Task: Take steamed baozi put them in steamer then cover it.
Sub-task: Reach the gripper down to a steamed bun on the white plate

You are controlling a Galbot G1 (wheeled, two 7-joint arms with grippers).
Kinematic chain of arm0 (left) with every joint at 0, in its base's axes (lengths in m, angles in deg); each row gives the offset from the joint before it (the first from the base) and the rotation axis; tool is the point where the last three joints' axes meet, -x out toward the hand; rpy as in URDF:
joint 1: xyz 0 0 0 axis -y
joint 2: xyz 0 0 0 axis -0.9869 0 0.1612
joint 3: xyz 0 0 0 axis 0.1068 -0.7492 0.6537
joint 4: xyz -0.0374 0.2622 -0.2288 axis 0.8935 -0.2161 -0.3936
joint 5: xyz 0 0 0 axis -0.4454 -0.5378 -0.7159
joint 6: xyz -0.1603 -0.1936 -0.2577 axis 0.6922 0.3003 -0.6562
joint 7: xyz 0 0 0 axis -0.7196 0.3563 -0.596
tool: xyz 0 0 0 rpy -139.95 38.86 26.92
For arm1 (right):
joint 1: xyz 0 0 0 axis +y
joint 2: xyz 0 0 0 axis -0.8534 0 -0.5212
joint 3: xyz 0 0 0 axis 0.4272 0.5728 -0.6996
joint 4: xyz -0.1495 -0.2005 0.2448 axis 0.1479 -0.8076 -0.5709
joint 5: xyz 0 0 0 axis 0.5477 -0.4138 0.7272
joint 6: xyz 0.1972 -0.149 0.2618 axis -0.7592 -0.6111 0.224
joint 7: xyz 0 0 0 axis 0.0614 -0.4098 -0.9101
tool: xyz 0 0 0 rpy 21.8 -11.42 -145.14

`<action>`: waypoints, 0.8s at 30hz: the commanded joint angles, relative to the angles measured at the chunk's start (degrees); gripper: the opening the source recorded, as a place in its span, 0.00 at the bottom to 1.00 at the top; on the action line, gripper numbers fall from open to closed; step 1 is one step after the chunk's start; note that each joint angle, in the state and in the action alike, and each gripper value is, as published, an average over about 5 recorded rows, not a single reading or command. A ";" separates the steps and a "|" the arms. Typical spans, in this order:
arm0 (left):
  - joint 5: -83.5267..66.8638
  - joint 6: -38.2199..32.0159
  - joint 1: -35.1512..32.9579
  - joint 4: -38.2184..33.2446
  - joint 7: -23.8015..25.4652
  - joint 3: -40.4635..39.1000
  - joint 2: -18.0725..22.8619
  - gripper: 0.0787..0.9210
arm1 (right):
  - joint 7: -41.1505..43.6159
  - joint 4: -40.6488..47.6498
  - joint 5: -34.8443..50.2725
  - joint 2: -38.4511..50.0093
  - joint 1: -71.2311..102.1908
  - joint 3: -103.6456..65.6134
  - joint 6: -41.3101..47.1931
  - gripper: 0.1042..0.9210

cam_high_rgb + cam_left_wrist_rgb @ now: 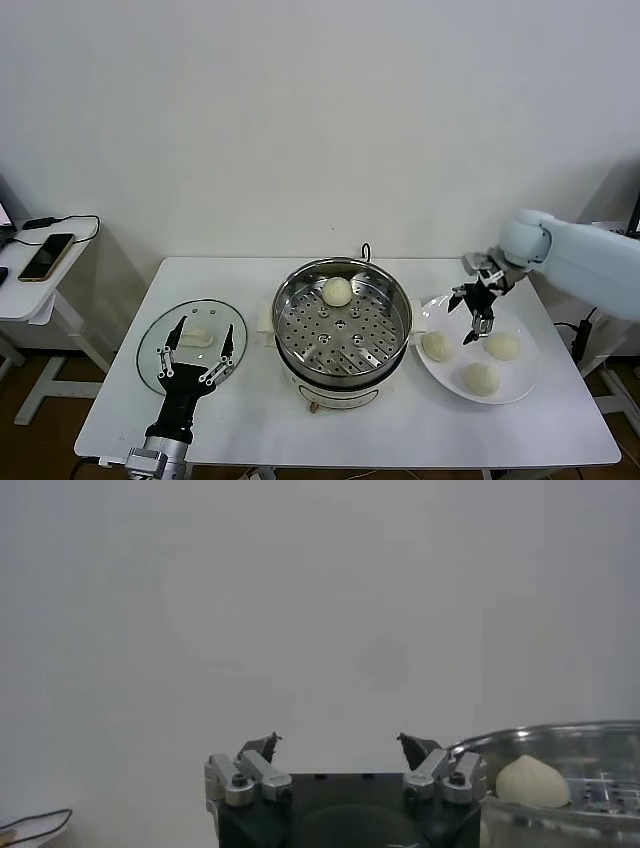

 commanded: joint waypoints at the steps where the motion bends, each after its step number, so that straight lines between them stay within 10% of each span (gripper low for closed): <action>1: 0.01 -0.05 0.01 0.24 -0.07 0.10 -0.07 0.88 | -3.03 1.85 -0.78 -1.14 6.03 -1.80 0.95 0.88; 24: -0.10 -0.16 0.66 1.03 -0.07 0.75 -0.04 0.88 | -5.56 4.44 -1.10 -4.74 7.86 -2.66 0.66 0.79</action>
